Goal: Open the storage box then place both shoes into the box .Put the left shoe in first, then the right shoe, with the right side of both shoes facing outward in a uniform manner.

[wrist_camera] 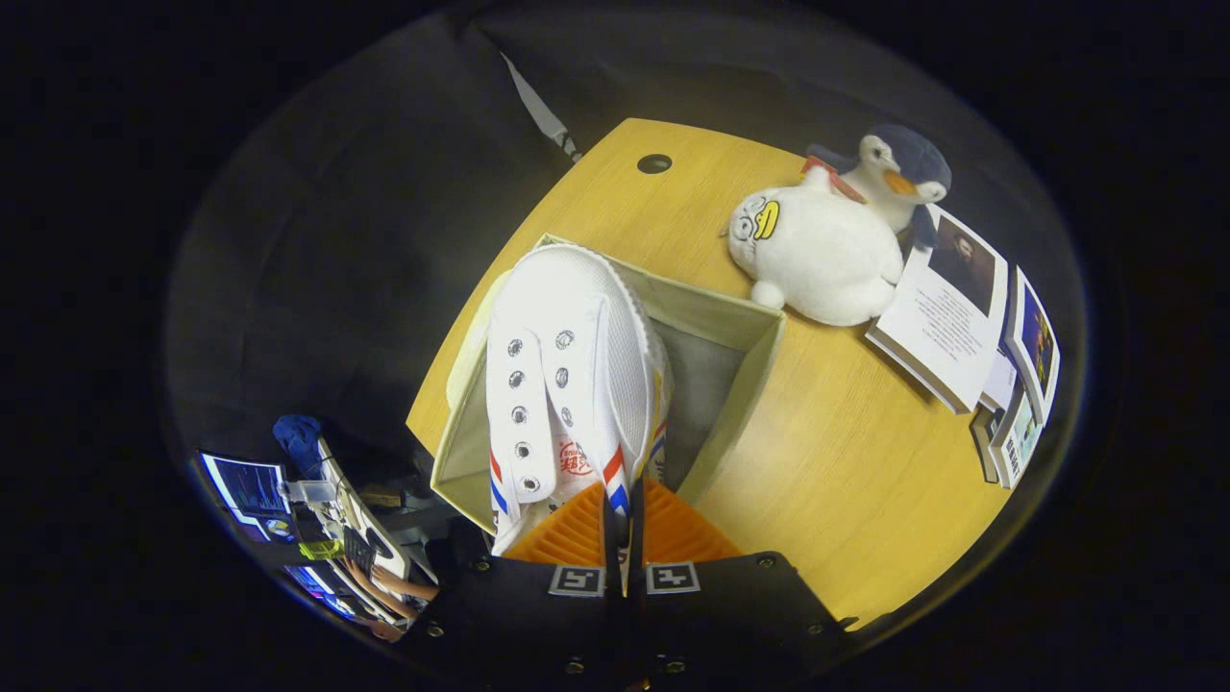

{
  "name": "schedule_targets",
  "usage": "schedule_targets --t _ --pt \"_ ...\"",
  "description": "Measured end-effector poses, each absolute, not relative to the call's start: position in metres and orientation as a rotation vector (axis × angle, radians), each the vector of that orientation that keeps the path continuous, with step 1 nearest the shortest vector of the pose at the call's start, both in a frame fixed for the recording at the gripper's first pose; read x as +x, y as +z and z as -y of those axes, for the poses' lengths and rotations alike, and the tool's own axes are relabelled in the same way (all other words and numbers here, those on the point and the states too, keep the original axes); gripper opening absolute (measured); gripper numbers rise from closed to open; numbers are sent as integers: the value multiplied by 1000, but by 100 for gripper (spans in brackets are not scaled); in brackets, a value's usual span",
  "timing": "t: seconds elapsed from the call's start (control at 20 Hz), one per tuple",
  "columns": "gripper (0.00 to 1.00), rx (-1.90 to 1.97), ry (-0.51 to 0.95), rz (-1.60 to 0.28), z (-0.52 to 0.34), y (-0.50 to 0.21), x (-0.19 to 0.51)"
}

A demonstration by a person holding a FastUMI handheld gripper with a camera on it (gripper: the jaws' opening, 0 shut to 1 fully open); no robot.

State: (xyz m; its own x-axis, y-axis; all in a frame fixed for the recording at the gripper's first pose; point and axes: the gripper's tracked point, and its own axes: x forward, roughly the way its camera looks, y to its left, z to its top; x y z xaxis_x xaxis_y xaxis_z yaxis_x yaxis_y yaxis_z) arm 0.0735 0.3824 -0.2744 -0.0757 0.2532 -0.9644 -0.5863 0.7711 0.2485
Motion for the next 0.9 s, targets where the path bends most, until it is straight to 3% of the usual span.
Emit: schedule_targets --t 0.35,0.45,0.65,0.9 --pt "2 -307 731 -1501 -406 -283 66" --pt "21 -247 750 -1501 -416 -274 64" --pt "100 -266 735 -1398 -402 -260 89" --pt "100 -203 707 -1282 -365 -218 98"
